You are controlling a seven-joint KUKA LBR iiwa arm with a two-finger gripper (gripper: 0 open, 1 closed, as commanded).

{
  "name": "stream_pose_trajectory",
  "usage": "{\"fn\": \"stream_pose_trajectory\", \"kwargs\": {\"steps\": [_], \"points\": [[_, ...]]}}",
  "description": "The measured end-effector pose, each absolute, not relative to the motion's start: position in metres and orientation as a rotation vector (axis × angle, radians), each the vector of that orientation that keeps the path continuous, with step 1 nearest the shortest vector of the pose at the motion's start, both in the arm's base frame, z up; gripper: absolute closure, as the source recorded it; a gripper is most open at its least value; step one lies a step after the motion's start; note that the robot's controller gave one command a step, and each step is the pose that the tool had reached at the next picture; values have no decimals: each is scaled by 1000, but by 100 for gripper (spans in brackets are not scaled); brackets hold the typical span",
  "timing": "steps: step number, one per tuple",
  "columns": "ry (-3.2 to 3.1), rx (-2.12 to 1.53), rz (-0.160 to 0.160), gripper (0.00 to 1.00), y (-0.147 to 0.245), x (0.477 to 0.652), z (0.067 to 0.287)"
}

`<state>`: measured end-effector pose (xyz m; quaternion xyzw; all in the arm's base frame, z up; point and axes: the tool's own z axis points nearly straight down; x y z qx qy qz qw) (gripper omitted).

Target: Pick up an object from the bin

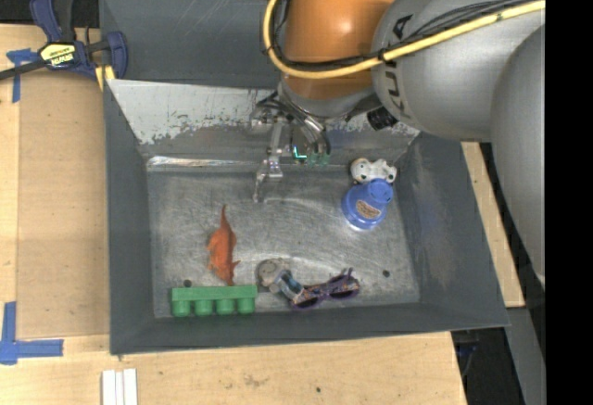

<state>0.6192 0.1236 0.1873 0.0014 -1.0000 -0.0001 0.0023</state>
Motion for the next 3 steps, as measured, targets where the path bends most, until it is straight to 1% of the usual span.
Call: {"fn": "stream_pose_trajectory", "kwargs": {"steps": [1,2,3], "points": [[-3145,0,-2,0,123,621,192],[-3126,406,0,0,142,596,145],[-3048,754,-1,0,153,585,111]]}}
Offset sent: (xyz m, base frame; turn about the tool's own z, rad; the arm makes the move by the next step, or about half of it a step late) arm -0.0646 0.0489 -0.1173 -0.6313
